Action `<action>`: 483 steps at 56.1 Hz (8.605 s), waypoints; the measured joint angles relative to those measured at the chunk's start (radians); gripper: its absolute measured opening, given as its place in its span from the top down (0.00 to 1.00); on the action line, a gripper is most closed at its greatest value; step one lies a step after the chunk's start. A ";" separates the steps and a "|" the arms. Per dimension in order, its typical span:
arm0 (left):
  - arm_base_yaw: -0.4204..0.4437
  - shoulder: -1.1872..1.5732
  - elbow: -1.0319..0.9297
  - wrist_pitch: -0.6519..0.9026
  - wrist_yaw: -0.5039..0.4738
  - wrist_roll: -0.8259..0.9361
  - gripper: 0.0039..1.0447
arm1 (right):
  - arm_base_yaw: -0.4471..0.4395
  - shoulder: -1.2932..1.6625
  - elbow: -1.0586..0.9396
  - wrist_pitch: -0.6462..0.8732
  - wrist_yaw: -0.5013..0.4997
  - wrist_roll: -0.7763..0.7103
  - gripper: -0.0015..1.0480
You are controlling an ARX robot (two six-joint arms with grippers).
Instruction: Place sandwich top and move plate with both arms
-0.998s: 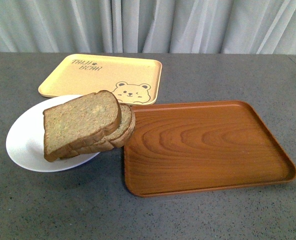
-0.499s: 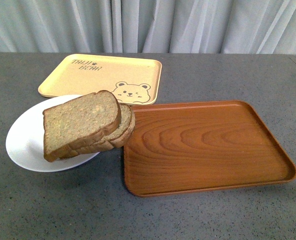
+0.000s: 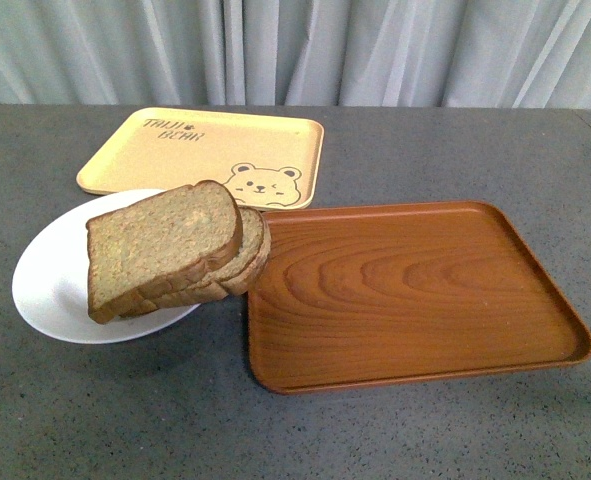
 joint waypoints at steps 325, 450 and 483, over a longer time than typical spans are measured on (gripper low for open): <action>0.091 1.924 0.766 0.698 0.293 -0.924 0.10 | 0.000 -0.073 0.000 -0.043 0.002 -0.002 0.09; 0.001 0.001 0.001 0.000 0.000 -0.002 0.75 | 0.000 -0.073 0.000 -0.045 0.001 -0.002 0.09; 0.001 0.000 0.001 0.000 0.000 0.000 0.08 | 0.000 -0.073 0.000 -0.045 0.000 -0.002 0.09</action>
